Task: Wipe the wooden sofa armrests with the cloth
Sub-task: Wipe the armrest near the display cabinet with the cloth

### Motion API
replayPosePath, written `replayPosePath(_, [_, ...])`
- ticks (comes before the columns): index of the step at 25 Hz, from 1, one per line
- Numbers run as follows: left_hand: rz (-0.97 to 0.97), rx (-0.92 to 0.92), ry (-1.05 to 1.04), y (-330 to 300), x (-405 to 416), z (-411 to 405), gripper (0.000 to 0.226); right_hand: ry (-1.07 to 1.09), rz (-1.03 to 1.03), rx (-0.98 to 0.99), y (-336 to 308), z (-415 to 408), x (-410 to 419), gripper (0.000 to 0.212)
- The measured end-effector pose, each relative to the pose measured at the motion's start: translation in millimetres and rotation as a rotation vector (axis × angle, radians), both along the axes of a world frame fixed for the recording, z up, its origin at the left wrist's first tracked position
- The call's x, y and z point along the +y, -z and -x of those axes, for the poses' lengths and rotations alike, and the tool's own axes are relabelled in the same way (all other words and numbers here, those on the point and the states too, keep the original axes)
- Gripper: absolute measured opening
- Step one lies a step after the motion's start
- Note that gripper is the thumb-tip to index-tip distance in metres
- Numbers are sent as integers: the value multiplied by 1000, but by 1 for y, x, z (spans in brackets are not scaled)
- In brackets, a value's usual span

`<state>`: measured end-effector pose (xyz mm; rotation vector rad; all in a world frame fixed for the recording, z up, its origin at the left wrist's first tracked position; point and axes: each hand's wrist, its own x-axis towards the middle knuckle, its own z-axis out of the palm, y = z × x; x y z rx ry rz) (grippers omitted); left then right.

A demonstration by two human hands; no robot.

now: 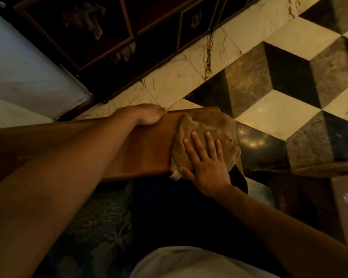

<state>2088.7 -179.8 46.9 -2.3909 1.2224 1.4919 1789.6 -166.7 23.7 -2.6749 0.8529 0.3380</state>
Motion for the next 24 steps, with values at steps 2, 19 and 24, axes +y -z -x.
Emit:
replayPosePath(2, [-5,29,-8,-3,1,-17,57,-55,32,-23,2,-19,4,84])
replayPosePath(19, [144,-177,-67,-8,48,-32,49,80,-171,58,-4,-106,-149,79])
replayPosePath(24, [89,-159,-24,-16,39,-39,45,-99,67,-54,4,-28,-55,79])
